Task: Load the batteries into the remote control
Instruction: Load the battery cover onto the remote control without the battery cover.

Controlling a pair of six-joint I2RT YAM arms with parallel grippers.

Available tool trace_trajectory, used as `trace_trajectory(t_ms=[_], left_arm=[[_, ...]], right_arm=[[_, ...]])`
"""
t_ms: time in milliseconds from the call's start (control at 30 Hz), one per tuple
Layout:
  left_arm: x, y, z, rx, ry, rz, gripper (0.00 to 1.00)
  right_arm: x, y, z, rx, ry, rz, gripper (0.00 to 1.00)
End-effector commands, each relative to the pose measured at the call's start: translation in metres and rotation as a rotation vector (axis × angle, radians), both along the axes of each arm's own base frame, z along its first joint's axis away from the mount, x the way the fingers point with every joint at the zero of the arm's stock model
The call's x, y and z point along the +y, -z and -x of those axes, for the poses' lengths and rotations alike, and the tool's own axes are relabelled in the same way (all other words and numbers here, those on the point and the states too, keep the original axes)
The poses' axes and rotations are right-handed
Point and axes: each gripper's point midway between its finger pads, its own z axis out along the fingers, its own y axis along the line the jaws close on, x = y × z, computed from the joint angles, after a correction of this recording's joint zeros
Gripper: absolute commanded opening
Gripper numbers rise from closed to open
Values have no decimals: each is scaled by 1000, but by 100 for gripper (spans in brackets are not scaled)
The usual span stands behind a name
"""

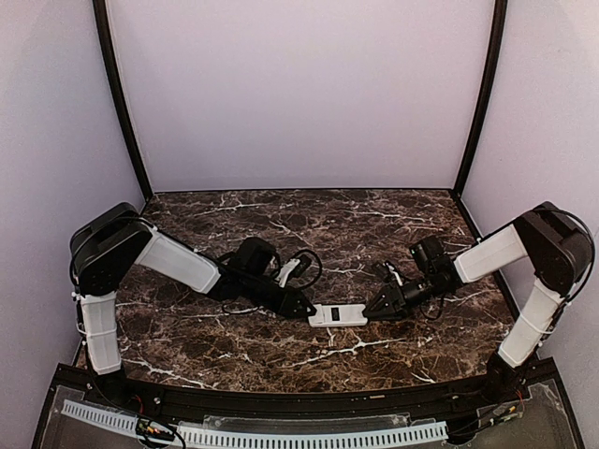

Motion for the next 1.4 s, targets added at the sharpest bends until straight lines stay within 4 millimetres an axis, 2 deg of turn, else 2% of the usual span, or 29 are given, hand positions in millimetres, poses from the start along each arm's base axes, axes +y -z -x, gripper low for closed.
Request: trace_trajectory(t_ms=[0,67,200,467,667,1333,1367], left_arm=[[6,5,8,31,-18,-24,38],[8,5,7,26,-25,-33,40],[9,7,6,-4,6,-62,36],[4,1,15,-30,104,-34,28],[1,-5,20,-70,153,-15,27],[0,-8,12,-158,195,-111,32],[0,-8,12,-158,196,-114,37]], right_arm=[[-1,1,3,8,-3,-12,35],[-1,2,4,5,-3,-10,35],[-1,3,4,7,-4,-9,34],[-1,4,3,5,-4,-9,33],[-2,5,4,7,-4,-7,33],[0,5,2,5,-4,-10,31],[0,5,2,5,-5,-10,31]])
